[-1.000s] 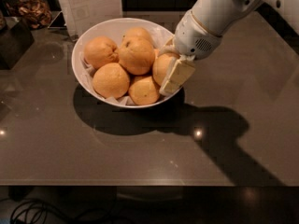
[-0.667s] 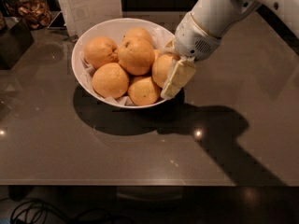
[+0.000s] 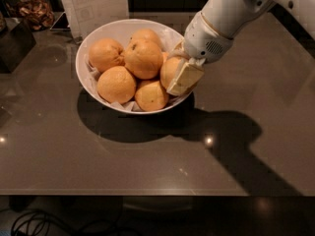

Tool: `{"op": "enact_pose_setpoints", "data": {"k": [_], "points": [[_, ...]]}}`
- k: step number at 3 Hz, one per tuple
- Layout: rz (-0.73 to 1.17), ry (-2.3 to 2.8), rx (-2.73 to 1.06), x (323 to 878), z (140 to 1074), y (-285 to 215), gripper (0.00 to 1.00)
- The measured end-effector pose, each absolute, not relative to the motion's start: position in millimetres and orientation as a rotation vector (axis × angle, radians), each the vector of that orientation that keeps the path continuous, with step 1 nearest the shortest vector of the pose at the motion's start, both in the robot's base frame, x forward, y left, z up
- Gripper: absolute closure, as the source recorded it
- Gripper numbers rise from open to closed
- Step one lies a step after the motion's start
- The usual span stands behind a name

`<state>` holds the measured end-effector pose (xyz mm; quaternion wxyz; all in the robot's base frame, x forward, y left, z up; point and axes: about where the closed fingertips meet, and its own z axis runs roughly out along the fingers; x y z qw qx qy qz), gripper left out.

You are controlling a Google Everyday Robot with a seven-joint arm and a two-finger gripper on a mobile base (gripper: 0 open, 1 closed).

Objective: Pick orange from white bowl

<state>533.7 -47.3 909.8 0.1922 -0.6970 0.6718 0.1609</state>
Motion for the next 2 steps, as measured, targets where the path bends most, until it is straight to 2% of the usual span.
{"op": "enact_pose_setpoints", "data": {"k": [1, 2], "points": [[0.437, 1.866, -1.936, 529.4, 914.2, -48.0, 1.00], [0.424, 1.779, -1.902, 518.0, 935.6, -50.8, 1.00]]}}
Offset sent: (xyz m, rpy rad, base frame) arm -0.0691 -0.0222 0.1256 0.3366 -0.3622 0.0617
